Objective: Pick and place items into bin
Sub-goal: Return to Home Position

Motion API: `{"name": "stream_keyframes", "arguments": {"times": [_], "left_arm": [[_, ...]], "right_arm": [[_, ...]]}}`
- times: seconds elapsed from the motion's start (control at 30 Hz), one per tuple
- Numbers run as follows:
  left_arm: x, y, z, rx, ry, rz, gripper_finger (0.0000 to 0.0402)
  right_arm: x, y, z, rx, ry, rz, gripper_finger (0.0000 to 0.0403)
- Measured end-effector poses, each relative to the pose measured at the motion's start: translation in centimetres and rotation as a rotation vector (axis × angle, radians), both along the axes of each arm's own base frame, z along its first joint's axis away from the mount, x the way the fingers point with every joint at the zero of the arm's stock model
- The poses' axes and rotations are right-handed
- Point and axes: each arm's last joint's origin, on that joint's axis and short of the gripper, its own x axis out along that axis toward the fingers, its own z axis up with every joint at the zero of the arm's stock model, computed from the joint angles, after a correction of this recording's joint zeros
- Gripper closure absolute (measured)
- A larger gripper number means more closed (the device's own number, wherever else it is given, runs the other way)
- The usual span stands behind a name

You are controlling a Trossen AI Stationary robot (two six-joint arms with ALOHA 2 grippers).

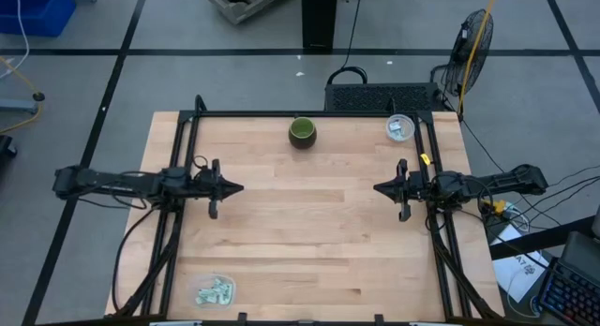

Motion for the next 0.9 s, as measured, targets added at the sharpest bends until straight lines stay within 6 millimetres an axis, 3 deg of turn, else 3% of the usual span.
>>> {"name": "stream_keyframes", "arguments": {"times": [0.43, 0.9], "left_arm": [[-0.88, 0.11, -0.72, -0.04, 0.074, 0.041, 0.0397], [-0.88, 0.19, -0.7, -0.035, 0.071, 0.069, 0.0345]], "right_arm": [[0.0, 0.0, 0.0, 0.0, 0.0, 0.0, 0.0394], [0.0, 0.0, 0.0, 0.0, 0.0, 0.0, 0.0394]]}}
